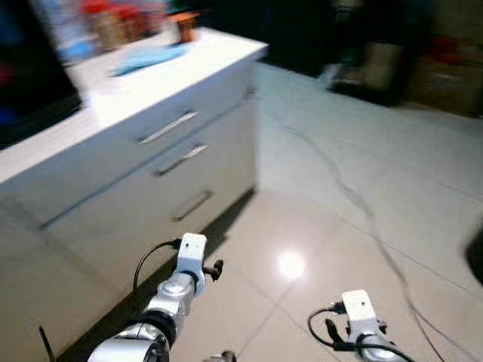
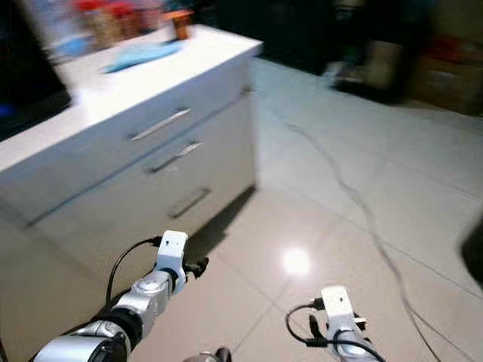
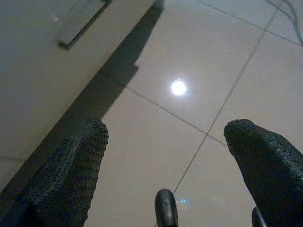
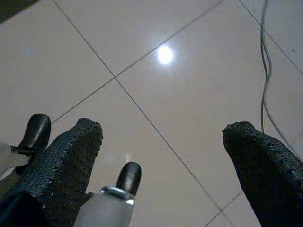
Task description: Kitchen organization
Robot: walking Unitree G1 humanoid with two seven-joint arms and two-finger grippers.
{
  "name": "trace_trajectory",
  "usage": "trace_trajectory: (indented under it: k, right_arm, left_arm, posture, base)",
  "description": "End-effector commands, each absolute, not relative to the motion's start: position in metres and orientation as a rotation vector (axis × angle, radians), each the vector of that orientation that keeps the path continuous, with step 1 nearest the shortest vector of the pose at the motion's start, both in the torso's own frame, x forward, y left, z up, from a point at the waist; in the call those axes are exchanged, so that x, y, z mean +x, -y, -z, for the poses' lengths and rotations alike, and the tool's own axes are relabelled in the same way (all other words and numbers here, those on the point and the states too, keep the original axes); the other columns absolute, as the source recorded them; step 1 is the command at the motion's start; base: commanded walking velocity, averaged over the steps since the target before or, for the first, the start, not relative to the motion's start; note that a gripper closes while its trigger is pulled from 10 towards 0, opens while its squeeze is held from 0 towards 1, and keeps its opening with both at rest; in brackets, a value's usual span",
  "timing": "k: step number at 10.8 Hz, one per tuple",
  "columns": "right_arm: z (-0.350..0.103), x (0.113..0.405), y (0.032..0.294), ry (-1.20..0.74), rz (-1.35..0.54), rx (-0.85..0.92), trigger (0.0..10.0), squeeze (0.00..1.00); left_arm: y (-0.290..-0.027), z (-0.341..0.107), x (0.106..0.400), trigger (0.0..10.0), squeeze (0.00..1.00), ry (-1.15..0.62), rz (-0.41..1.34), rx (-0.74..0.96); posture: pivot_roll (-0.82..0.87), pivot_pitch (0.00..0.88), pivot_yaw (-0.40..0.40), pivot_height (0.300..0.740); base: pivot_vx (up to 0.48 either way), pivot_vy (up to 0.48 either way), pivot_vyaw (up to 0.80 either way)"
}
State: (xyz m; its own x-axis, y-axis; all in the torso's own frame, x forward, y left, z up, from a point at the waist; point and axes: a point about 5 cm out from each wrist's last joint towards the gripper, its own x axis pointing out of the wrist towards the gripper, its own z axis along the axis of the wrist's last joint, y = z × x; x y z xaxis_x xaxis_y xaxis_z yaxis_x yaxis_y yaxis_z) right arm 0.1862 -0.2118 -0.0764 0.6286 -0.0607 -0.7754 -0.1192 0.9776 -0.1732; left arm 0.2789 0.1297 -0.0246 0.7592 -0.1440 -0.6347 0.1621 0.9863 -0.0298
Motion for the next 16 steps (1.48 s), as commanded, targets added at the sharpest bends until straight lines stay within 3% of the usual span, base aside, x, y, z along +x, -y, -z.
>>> trace_trajectory:
  k: [1, 5, 8, 11, 14, 15, 16]
  right_arm:
    - [0.079, 0.182, 0.211, -0.914, -0.031, -0.216, 10.0, 0.0]
    - [0.079, 0.181, 0.211, -0.911, -0.044, -0.236, 10.0, 0.0]
    - [0.076, 0.182, 0.22, -0.899, -0.076, -0.276, 10.0, 0.0]
    - [0.064, 0.203, 0.218, -0.85, -0.135, -0.297, 10.0, 0.0]
    - [0.057, 0.22, 0.214, -0.834, -0.091, -0.277, 10.0, 0.0]
    - [0.06, 0.217, 0.208, -0.831, -0.045, -0.172, 10.0, 0.0]
    - [0.065, 0.211, 0.205, -0.84, -0.01, -0.18, 10.0, 0.0]
  left_arm:
    - [-0.133, 0.025, 0.279, 10.0, 0.0, -0.701, 0.162, 0.038]
    - [-0.134, 0.028, 0.276, 10.0, 0.0, -0.723, 0.147, 0.028]
    - [-0.127, 0.033, 0.27, 10.0, 0.0, -0.743, 0.119, -0.03]
    - [-0.125, 0.037, 0.264, 10.0, 0.0, -0.752, 0.089, -0.054]
    - [-0.137, 0.036, 0.266, 10.0, 0.0, -0.752, 0.066, -0.046]
    - [-0.138, 0.034, 0.268, 10.0, 0.0, -0.74, 0.108, -0.001]
    - [-0.138, 0.035, 0.268, 10.0, 0.0, -0.74, 0.127, 0.035]
  posture:
    - [-0.13, 0.0, 0.096, 0.74]
    - [-0.13, 0.0, 0.081, 0.74]
    - [-0.13, 0.0, 0.022, 0.74]
    - [-0.08, 0.0, -0.045, 0.74]
    - [-0.07, 0.0, 0.006, 0.74]
    - [-0.07, 0.0, 0.027, 0.74]
    - [-0.07, 0.0, 0.038, 0.74]
  base:
    - [0.0, 0.0, 0.8]
    - [0.0, 0.0, 0.8]
    - [0.0, 0.0, 0.73]
    - [0.0, 0.0, 0.0]
    - [0.0, 0.0, 0.0]
    - [0.0, 0.0, 0.0]
    - [0.0, 0.0, 0.0]
